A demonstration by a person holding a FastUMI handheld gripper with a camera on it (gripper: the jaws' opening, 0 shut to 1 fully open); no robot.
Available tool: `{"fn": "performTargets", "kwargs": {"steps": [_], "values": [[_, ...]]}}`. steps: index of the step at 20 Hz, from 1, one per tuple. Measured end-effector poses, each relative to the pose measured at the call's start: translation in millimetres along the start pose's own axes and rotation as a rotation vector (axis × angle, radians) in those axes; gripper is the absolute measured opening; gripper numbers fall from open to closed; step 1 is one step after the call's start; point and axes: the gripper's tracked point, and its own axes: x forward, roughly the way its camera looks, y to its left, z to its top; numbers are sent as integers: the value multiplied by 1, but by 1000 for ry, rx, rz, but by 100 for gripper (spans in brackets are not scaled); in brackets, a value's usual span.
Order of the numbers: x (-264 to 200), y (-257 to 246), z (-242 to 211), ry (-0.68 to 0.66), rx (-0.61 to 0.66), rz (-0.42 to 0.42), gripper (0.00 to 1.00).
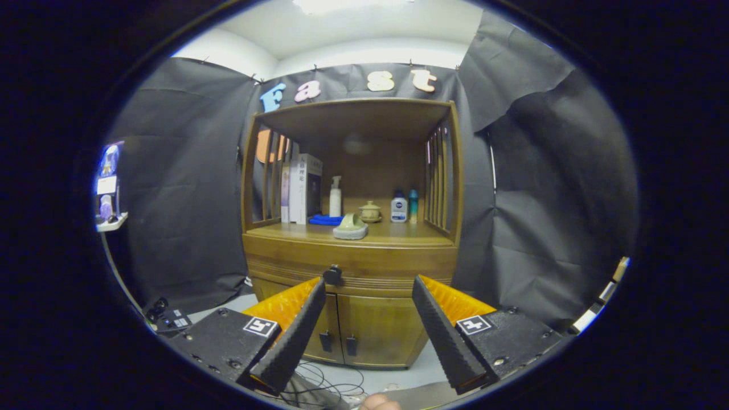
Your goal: Pull open the drawer, take out the items inside it, and place them on the countertop above the cabinet.
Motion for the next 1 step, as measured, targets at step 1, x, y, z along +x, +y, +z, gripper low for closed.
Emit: {"fn": "performTargets", "kwargs": {"steps": [1], "values": [[-10,-2,-2,-13,-4,11,99]]}}
